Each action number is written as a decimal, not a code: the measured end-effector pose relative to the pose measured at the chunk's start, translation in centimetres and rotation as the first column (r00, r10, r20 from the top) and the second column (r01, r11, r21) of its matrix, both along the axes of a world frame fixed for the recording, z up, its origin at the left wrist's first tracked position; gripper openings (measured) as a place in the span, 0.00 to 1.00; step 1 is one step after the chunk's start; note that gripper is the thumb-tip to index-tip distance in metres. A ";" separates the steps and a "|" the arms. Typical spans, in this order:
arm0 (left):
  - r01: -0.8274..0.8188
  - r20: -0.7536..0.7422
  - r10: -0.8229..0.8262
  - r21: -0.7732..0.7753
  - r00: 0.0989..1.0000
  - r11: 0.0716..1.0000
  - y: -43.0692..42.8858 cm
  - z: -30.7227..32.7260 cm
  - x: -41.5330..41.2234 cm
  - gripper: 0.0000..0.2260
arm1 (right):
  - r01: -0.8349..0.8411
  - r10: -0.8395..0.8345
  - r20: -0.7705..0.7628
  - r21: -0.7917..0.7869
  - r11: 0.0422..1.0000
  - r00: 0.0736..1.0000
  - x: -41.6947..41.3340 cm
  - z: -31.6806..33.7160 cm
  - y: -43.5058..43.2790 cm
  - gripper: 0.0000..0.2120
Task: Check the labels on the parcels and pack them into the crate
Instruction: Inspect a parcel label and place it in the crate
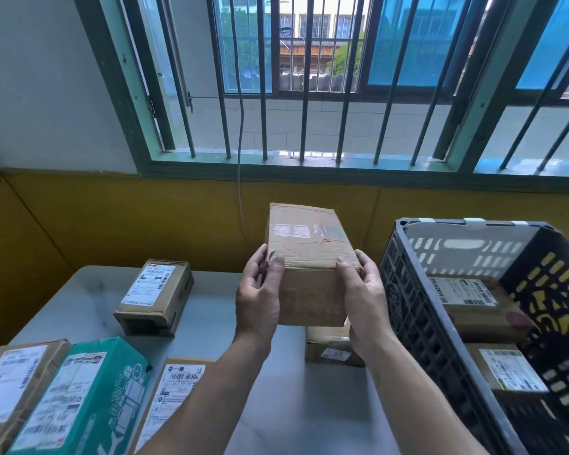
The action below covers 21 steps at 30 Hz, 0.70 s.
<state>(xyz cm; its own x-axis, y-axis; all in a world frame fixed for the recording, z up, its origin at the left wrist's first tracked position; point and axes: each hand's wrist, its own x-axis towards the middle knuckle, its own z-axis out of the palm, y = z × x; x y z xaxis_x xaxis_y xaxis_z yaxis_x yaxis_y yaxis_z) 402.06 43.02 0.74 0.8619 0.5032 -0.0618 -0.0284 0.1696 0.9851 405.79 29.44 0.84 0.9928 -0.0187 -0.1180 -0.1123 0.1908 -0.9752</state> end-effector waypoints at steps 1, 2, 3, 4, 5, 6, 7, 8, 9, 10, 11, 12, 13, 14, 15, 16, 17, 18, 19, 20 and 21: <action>0.000 -0.001 0.000 0.041 1.000 0.999 -0.1 0.0 0.1 0.19 | 0.006 -0.006 -0.004 0.027 1.000 1.000 0.0 -0.2 0.0 0.24; -0.004 -0.007 0.004 0.076 1.000 0.997 -0.1 0.1 0.2 0.22 | 0.012 -0.012 -0.001 0.044 0.999 1.000 0.1 -0.4 0.0 0.25; 0.000 -0.028 0.003 0.104 1.000 0.995 -0.1 0.2 0.2 0.26 | 0.016 -0.017 0.002 0.060 0.998 1.000 0.1 -0.7 0.0 0.26; 0.018 -0.063 -0.011 0.119 0.998 0.993 -0.1 0.2 0.2 0.32 | 0.020 -0.020 0.004 0.074 0.997 1.000 0.1 -0.9 0.0 0.26; 0.044 -0.101 -0.033 0.113 0.994 0.993 -0.1 0.2 0.2 0.38 | 0.022 -0.022 0.002 0.087 0.996 1.000 0.1 -1.0 0.0 0.25; 0.068 -0.125 -0.056 0.091 0.991 0.994 0.0 0.0 0.2 0.41 | 0.024 -0.024 -0.002 0.097 0.995 1.000 0.1 -1.1 0.0 0.24; 0.085 -0.129 -0.075 0.067 0.989 0.994 0.0 -0.1 0.2 0.41 | 0.025 -0.024 -0.006 0.103 0.994 1.000 0.1 -1.3 -0.1 0.23; 0.093 -0.119 -0.087 0.049 0.989 0.994 0.1 -0.3 0.2 0.40 | 0.024 -0.023 -0.009 0.106 0.994 1.000 0.2 -1.4 -0.1 0.23; 0.096 -0.103 -0.092 0.036 0.990 0.995 0.1 -0.4 0.1 0.37 | 0.024 -0.023 -0.013 0.108 0.994 1.000 0.2 -1.5 -0.2 0.22; 0.091 -0.084 -0.088 0.025 0.993 0.996 0.1 -0.5 0.0 0.35 | 0.021 -0.020 -0.016 0.110 0.994 1.000 0.2 -1.7 -0.2 0.22; 0.078 -0.065 -0.077 0.018 0.995 0.997 0.2 -0.5 0.0 0.33 | 0.017 -0.016 -0.016 0.109 0.994 1.000 0.1 -1.7 -0.2 0.23; 0.062 -0.045 -0.061 0.015 0.997 0.998 0.3 -0.6 0.0 0.33 | 0.013 -0.011 -0.017 0.107 0.994 1.000 0.1 -1.8 -0.2 0.24; 0.044 -0.024 -0.043 0.019 0.999 0.999 0.5 -0.6 -0.1 0.33 | 0.012 -0.010 -0.019 0.102 0.995 1.000 0.1 -1.8 -0.1 0.24; 0.025 -0.008 -0.025 0.035 1.000 0.999 0.7 -0.6 -0.1 0.32 | 0.017 -0.015 -0.021 0.095 0.995 1.000 0.2 -1.8 -0.1 0.23; 0.008 0.003 -0.008 0.062 1.000 0.998 1.0 -0.6 -0.2 0.32 | 0.028 -0.026 -0.021 0.082 0.996 0.999 0.3 -1.7 -0.2 0.22; -0.009 0.013 0.008 0.093 1.000 0.996 1.3 -0.7 -0.2 0.31 | 0.043 -0.042 -0.012 0.059 0.997 0.999 0.5 -1.6 -0.2 0.22; -0.024 0.023 0.021 0.118 1.000 0.993 1.6 -0.7 -0.2 0.30 | 0.061 -0.061 0.004 0.027 0.998 0.998 0.6 -1.4 -0.3 0.22; -0.031 0.032 0.027 0.136 0.999 0.990 1.8 -0.8 -0.3 0.31 | 0.086 -0.085 0.022 -0.012 0.996 0.996 0.8 -1.2 -0.3 0.22; -0.031 0.038 0.026 0.150 0.999 0.988 2.1 -0.8 -0.4 0.32 | 0.115 -0.113 0.040 -0.052 0.992 0.993 0.9 -1.0 -0.3 0.22; -0.029 0.044 0.022 0.167 0.999 0.986 2.3 -0.9 -0.6 0.33 | 0.142 -0.137 0.060 -0.092 0.986 0.989 1.0 -0.8 -0.4 0.22; -0.024 0.050 0.015 0.190 0.999 0.982 2.5 -1.0 -0.7 0.32 | 0.166 -0.157 0.083 -0.130 0.977 0.984 1.1 -0.6 -0.4 0.22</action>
